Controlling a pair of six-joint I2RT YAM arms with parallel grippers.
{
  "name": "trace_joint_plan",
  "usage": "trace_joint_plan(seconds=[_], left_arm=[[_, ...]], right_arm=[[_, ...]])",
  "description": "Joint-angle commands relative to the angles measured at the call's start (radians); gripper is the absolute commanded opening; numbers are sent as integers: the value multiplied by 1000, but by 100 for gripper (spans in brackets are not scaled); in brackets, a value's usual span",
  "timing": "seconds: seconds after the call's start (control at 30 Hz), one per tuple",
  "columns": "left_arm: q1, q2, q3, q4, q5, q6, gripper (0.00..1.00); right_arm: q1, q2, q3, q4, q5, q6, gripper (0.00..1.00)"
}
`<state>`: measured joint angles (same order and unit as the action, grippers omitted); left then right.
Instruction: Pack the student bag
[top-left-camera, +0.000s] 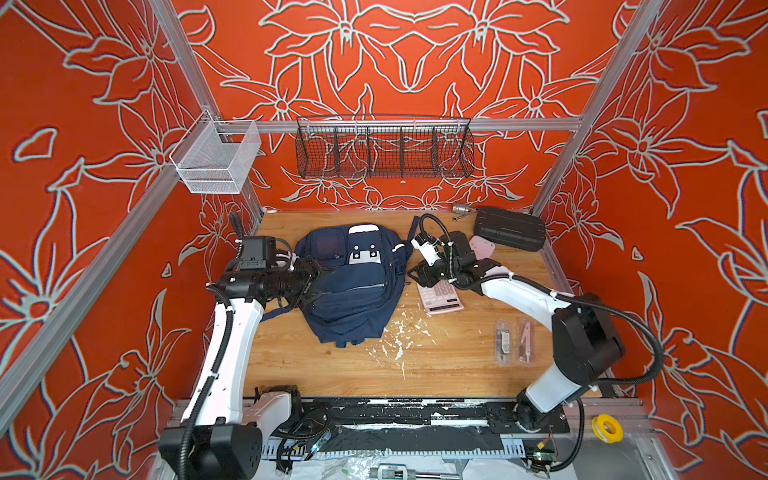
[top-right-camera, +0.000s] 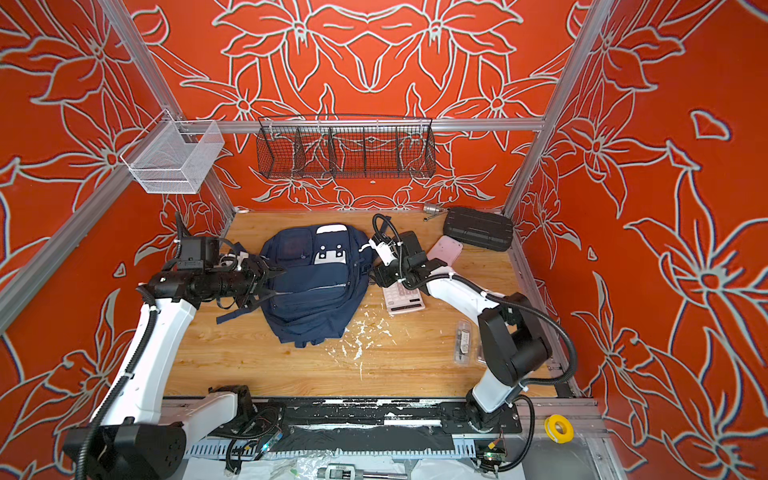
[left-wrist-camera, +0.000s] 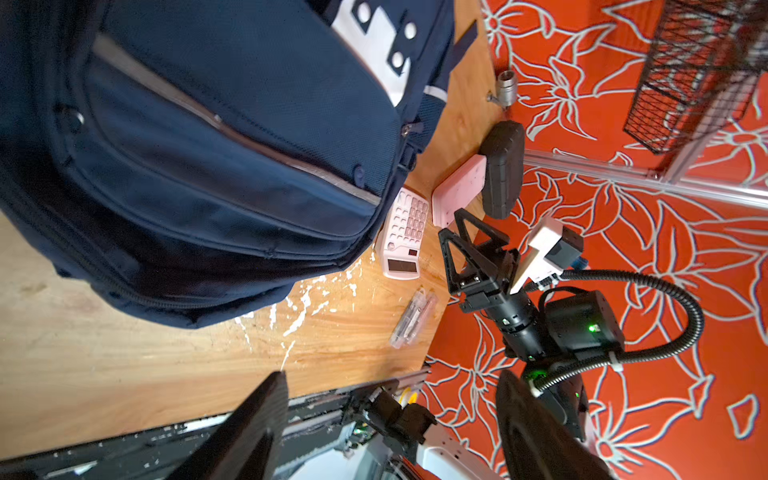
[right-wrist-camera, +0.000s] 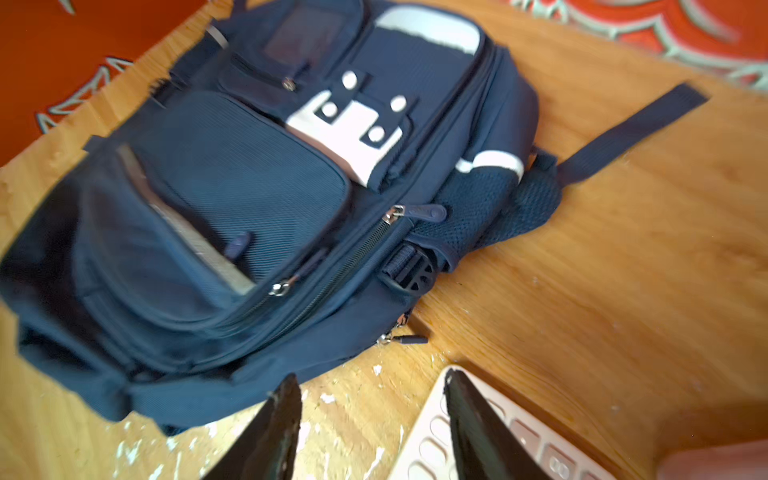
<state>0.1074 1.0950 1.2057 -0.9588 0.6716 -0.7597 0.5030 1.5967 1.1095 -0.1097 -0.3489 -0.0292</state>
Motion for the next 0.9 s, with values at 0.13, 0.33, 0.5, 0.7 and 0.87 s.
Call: trace_joint_plan(seconds=[0.13,0.33,0.5,0.7,0.87], left_arm=[[-226,86,99,16,-242,347,76],[-482,275,187,-10,-568,758,73],[-612,360,105,98,-730,1066,72],[-663,444,6,225,-811,1274,73],[-663,530,0,284,-892,1333,73]], right_arm=[[0,-182,-64,2,41,-71,66],[-1,-296,-116,-69,73,-78,67],[-1,-389,-203,-79,107,-62,70],[-1,-462,-275,-88,137,-42,73],[0,-475,-280,-115,139,-29,73]])
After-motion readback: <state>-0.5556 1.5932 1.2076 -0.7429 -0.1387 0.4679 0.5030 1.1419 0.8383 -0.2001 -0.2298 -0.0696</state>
